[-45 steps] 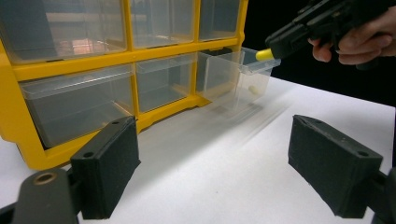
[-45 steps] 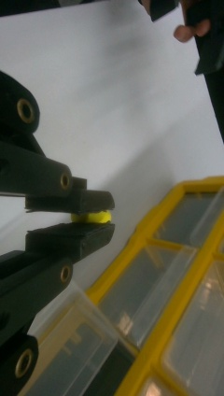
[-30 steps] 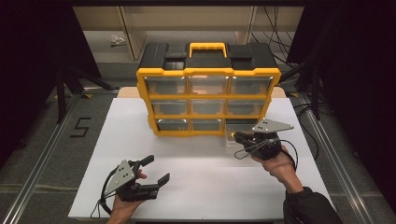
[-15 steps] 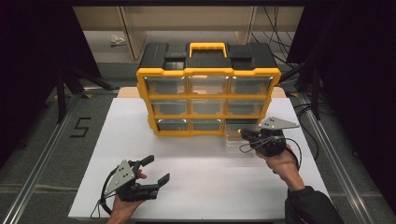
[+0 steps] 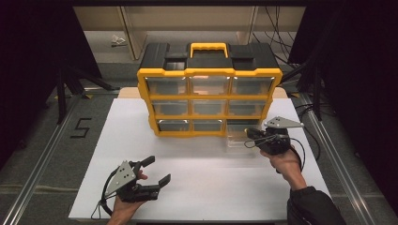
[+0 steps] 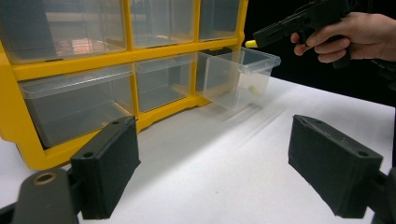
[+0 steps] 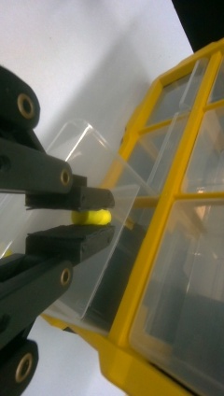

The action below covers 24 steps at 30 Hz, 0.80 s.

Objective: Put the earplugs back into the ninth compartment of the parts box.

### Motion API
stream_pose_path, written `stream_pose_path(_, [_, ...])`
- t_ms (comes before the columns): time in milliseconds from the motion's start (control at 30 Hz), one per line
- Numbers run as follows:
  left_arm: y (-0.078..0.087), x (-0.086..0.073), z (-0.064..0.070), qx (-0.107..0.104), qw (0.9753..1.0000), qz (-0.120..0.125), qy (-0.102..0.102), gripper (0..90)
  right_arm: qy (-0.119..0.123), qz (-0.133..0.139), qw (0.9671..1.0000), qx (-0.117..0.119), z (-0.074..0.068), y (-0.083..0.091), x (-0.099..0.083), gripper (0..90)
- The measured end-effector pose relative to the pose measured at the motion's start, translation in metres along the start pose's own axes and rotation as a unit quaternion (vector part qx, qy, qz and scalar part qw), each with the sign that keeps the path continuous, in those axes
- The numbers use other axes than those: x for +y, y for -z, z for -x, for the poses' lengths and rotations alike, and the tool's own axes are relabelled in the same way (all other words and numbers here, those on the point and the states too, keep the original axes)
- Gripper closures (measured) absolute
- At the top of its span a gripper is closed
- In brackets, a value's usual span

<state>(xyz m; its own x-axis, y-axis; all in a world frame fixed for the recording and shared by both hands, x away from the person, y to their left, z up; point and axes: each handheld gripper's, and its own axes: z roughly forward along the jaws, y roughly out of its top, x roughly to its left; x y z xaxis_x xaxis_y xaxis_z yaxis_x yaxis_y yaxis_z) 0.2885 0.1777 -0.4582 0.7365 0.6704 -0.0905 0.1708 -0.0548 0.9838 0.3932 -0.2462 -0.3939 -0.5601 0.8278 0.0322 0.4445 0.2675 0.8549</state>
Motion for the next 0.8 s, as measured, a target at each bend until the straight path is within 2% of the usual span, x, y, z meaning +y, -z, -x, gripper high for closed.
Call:
stream_pose_path(133, [0.0, 0.0, 0.0, 0.0, 1.0, 0.0, 0.001, 15.9, -0.01, -0.007, 0.9999, 0.005, 0.003, -0.002, -0.001, 73.0])
stream_pose_path(300, [0.0, 0.0, 0.0, 0.0, 1.0, 0.0, 0.0, 15.9, -0.009, -0.01, 0.9998, 0.018, -0.001, -0.002, 0.001, 61.4])
stream_pose_path(433, [0.0, 0.0, 0.0, 0.0, 1.0, 0.0, 0.0, 15.9, -0.008, -0.008, 0.9997, 0.022, -0.003, -0.001, 0.003, 56.3])
stream_pose_path(500, [0.0, 0.0, 0.0, 0.0, 1.0, 0.0, 0.0, 15.9, -0.009, -0.007, 0.9997, 0.023, -0.004, -0.001, 0.003, 54.7])
stream_pose_path(633, [0.0, 0.0, 0.0, -0.001, 1.0, 0.0, 0.0, 15.9, -0.009, -0.002, 0.9998, 0.017, -0.008, 0.002, 0.007, 45.5])
stream_pose_path(800, [0.0, 0.0, 0.0, -0.001, 1.0, 0.0, 0.0, 15.9, -0.002, 0.006, 0.9998, 0.019, -0.016, 0.004, 0.009, 41.2])
